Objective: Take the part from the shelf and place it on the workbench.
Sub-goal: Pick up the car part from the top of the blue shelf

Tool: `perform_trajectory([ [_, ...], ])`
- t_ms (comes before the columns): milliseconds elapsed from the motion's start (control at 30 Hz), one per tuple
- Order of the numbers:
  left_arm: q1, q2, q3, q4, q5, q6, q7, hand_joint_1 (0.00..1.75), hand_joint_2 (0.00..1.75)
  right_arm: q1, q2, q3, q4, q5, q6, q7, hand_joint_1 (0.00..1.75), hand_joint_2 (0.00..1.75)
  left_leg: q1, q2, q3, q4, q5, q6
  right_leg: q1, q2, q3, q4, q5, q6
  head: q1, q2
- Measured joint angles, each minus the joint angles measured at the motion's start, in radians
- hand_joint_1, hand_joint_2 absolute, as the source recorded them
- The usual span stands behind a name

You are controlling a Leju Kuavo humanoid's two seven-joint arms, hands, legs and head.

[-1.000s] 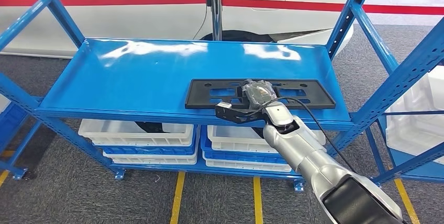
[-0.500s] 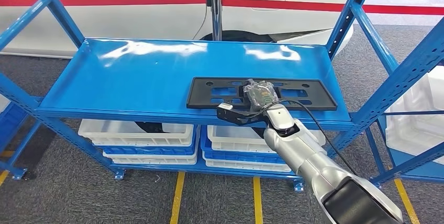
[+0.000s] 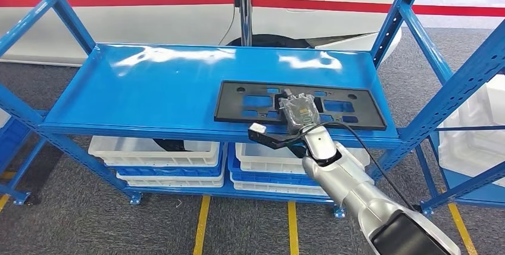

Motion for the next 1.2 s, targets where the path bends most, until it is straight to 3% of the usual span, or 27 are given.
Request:
perform_trajectory([
  [233,-0.002,0.000,0.000,0.000,-0.011,-0.011,-0.020,0.00,1.75,0.055,-0.056,-0.002,-0.100,0.132,-0.097,0.016,1.75,1.75,0.000,0.000,0.000,0.000,0.000,0.000,0.000,0.000,0.000,0.000,0.000,0.000,0.000,0.000],
  [1200,-0.002,0.000,0.003,0.000,-0.011,-0.018,-0.024,0.00,1.75,0.068,-0.116,-0.011,-0.256,0.202,-0.034,0.007,1.75,1.75,0.000,0.000,0.000,0.000,0.000,0.000,0.000,0.000,0.000,0.000,0.000,0.000,0.000,0.000],
])
